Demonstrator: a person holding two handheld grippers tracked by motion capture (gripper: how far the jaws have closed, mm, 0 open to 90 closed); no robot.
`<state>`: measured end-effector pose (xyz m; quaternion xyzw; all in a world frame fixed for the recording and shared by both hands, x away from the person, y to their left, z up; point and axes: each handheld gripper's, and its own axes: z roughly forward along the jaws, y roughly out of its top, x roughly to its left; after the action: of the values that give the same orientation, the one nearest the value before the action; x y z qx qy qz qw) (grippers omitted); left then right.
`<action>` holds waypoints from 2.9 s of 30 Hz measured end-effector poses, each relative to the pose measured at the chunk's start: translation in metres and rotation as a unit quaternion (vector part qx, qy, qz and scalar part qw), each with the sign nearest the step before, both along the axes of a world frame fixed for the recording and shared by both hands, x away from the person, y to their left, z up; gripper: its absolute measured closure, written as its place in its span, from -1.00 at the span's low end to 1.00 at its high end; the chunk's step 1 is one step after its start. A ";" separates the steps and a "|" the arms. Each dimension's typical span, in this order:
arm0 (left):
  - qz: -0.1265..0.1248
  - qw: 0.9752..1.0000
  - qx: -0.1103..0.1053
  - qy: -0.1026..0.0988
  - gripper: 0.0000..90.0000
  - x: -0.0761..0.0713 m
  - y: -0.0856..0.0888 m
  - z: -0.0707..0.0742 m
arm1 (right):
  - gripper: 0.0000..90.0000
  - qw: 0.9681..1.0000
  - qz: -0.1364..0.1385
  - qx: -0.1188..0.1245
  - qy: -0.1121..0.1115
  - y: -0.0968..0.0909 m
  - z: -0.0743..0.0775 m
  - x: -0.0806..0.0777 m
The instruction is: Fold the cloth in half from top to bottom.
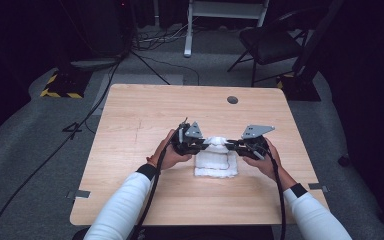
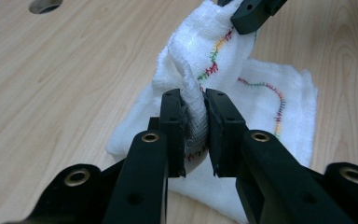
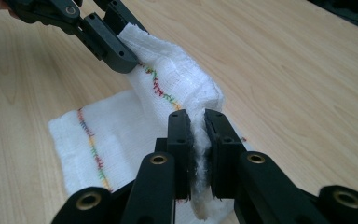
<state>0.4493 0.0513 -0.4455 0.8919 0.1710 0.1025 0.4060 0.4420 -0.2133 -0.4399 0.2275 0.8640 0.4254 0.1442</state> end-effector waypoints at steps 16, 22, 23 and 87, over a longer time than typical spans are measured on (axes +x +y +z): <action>-0.032 0.999 0.027 0.003 0.67 -0.033 0.006 -0.022 | 0.71 0.998 0.039 -0.028 0.036 -0.009 -0.024 -0.028; -0.036 0.999 0.034 0.004 0.59 -0.042 0.008 -0.026 | 0.69 0.997 0.046 -0.038 0.048 -0.012 -0.031 -0.034; -0.037 0.999 0.035 0.004 0.56 -0.044 0.008 -0.027 | 0.69 0.997 0.047 -0.040 0.047 -0.013 -0.031 -0.035; 0.028 0.999 0.042 0.001 0.27 -0.040 0.022 -0.022 | -0.07 0.997 -0.004 -0.067 0.023 -0.026 -0.020 -0.026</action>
<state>0.4097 0.0729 -0.4674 0.9030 0.1922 0.1197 0.3653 0.4158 -0.2397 -0.4604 0.2303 0.8930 0.3603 0.1404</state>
